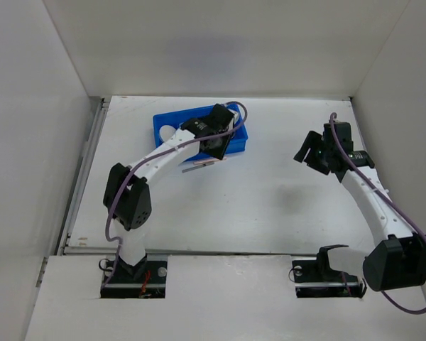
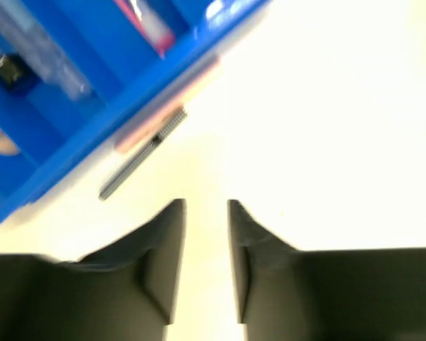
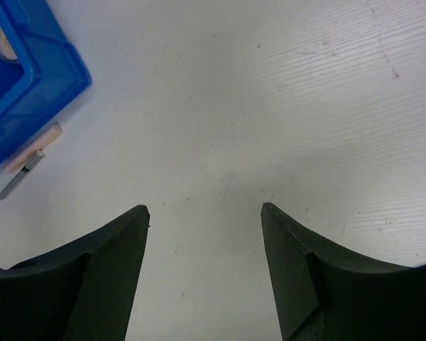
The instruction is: Organize the makeup
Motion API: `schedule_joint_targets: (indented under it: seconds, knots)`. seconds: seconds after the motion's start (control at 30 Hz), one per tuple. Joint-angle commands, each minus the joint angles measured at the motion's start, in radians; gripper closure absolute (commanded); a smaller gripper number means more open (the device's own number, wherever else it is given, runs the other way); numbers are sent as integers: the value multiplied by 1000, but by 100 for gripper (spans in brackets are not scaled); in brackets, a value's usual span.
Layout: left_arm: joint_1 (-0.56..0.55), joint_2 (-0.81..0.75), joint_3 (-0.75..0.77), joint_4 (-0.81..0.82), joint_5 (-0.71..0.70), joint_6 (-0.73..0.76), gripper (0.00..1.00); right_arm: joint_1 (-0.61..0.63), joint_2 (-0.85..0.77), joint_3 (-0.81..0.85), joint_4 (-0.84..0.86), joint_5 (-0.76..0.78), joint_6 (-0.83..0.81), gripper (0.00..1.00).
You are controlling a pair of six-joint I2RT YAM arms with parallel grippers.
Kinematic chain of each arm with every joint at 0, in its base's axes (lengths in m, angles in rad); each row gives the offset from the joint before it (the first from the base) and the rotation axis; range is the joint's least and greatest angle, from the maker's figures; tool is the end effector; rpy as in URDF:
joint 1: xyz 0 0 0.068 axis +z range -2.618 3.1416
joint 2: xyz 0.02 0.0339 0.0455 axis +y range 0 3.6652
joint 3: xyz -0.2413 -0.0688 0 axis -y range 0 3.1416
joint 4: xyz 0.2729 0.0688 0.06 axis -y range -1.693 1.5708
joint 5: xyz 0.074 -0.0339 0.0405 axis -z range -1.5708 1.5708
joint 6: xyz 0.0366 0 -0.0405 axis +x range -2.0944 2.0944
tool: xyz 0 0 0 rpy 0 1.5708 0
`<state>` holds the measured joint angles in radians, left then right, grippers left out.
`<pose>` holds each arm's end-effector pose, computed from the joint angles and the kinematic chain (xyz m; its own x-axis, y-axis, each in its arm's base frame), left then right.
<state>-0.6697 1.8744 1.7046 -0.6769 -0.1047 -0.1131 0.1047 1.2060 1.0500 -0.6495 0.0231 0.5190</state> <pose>0.3508 -0.2729 0.2741 -0.6471 0.3692 -0.6671 0.4932 0.8699 0.0030 0.2879 0.0294 0.2760 -0.6667 0.4285 -0.6098 0.2788 0.9022 0.3291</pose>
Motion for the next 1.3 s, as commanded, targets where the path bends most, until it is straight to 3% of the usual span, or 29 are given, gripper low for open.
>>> schedule_joint_targets:
  seconds: [0.0, 0.13, 0.23, 0.37, 0.53, 0.8, 1.07, 1.27]
  knots:
    - [28, 0, -88, 10, -117, 47, 68, -5, -34, -4, 27, -20, -4, 29]
    - [28, 34, -149, 28, -171, 38, 39, -5, -34, -4, 27, -20, -4, 29]
    - [28, 60, -158, 49, -187, 38, 34, -5, -34, -4, 27, -20, -4, 29]
    - [38, 110, -137, 50, -187, 59, 34, -5, -34, -4, 27, -20, -4, 29]
    - [77, 163, -137, 63, -178, 111, 42, -5, -34, -4, 27, -11, -13, 29]
    - [110, 172, -189, 106, -110, 99, 43, -5, -25, 5, 27, -11, -13, 29]
    - [139, 195, -163, 76, -20, 90, 52, -5, -25, 5, 27, -11, -13, 29]
    - [159, 215, -163, 47, 66, 72, 67, -5, -25, 5, 27, -11, -13, 29]
